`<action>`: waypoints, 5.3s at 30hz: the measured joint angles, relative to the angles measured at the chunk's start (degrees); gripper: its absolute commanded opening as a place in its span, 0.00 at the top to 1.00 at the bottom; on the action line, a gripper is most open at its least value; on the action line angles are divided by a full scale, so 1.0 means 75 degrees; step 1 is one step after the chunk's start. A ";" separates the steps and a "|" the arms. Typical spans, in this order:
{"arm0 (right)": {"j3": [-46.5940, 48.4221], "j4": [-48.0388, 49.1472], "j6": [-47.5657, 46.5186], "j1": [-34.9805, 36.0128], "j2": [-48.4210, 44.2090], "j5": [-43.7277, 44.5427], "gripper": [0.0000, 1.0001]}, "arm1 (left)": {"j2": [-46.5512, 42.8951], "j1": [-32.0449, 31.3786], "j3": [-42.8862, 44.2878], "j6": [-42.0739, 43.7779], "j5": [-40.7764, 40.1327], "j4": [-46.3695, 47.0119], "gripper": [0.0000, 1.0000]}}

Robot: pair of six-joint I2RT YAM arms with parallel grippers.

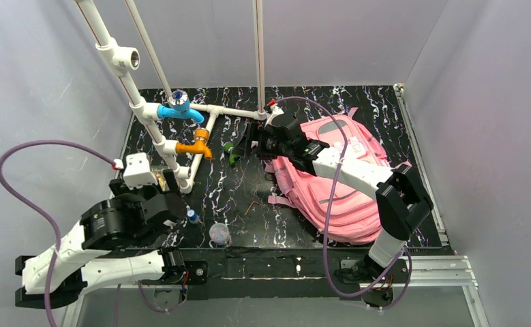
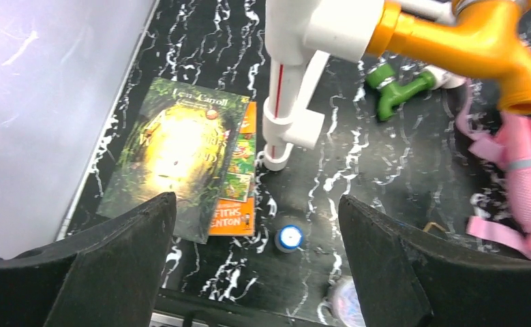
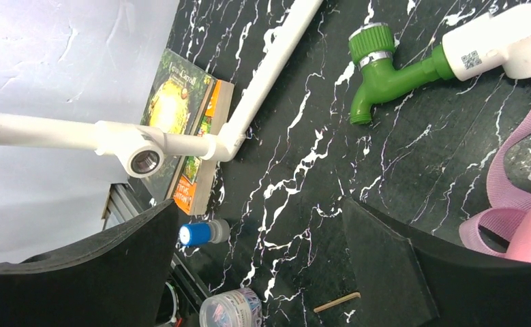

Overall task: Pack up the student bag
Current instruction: Pick up the book from the center of the board.

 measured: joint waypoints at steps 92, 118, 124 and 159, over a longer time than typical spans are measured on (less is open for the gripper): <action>0.2235 0.1244 0.0114 -0.0166 0.2885 -0.2512 0.04 | -0.0434 1.5722 -0.9372 -0.0758 0.9582 1.4501 1.00; 0.1609 0.4112 0.4762 -0.0268 0.3273 -0.1900 0.02 | 0.2407 1.2278 -0.5896 -0.2471 1.1057 1.5014 1.00; 0.1594 0.4532 0.5391 -0.0286 0.3483 -0.1547 0.10 | 0.2748 1.1570 -0.5855 -0.2748 1.1374 1.5434 1.00; 0.1970 -0.2841 -0.1116 -0.1358 -0.0752 0.4409 0.99 | 0.2716 1.2371 0.3485 0.5330 0.9387 1.0080 0.20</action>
